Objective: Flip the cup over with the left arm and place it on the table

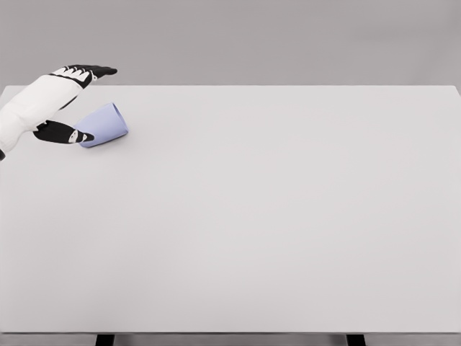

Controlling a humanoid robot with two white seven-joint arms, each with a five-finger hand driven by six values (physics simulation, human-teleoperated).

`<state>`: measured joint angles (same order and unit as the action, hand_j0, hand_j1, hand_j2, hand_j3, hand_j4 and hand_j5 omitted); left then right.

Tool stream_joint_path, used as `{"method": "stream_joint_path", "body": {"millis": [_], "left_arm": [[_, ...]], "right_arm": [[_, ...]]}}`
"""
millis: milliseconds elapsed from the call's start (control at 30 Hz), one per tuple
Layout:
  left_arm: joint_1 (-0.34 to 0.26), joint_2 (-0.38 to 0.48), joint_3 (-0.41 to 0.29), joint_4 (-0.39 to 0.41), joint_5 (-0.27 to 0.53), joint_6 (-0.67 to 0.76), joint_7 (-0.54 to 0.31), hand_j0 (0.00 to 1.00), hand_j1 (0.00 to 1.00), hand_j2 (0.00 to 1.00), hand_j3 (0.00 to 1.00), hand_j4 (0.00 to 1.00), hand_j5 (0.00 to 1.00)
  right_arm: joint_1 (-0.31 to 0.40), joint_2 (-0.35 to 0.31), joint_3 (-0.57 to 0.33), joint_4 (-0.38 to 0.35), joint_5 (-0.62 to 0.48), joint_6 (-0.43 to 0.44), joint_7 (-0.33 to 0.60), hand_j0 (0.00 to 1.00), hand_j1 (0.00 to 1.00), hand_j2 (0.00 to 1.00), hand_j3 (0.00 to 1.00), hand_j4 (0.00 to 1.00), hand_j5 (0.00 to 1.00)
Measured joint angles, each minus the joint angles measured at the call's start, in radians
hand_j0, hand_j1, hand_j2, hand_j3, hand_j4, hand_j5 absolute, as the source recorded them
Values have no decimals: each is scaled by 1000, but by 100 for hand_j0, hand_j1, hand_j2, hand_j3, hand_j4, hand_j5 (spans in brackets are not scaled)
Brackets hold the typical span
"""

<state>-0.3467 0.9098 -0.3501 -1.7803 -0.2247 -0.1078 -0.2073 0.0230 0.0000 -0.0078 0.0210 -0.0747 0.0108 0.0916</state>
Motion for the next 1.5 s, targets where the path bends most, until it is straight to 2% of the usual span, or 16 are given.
{"method": "stream_joint_path", "body": {"millis": [333,500,700,767,867,900,1033,1133,1267,1500], "left_arm": [[9,7,-4,-3,-1,0,0,100,100,100,100,100,100],[9,8,-44,-5,-1,0,0,100,100,100,100,100,100],[5,13,-55,-10,2,3,2,100,100,100,100,100,100],[2,17,-54,-10,20,4,4,100,100,100,100,100,100],[-6,14,-59,-3,109,48,7,100,100,100,100,100,100],[-20,11,-67,3,155,81,8,100,100,100,100,100,100],[-140,-26,-142,70,317,234,44,100,100,100,100,100,100],[-173,-70,-184,119,384,340,62,100,100,100,100,100,100],[-250,-107,-245,166,412,447,73,100,100,100,100,100,100],[-296,-143,-315,210,402,578,130,100,100,100,100,100,100]], "right_arm": [[2,0,0,0,-1,0,0,100,100,100,100,100,100],[3,0,0,0,-1,0,0,100,100,100,100,100,100],[3,0,0,0,-1,0,0,100,100,100,100,100,100],[2,0,0,0,-1,0,0,100,100,100,100,100,100],[3,0,0,0,-1,0,0,100,100,100,100,100,100],[2,0,0,0,-1,0,0,100,100,100,100,100,100],[3,0,0,0,-1,0,0,100,100,100,100,100,100],[2,0,0,0,-1,0,0,100,100,100,100,100,100],[3,0,0,0,-1,0,0,100,100,100,100,100,100],[3,0,0,0,-1,0,0,100,100,100,100,100,100]]}}
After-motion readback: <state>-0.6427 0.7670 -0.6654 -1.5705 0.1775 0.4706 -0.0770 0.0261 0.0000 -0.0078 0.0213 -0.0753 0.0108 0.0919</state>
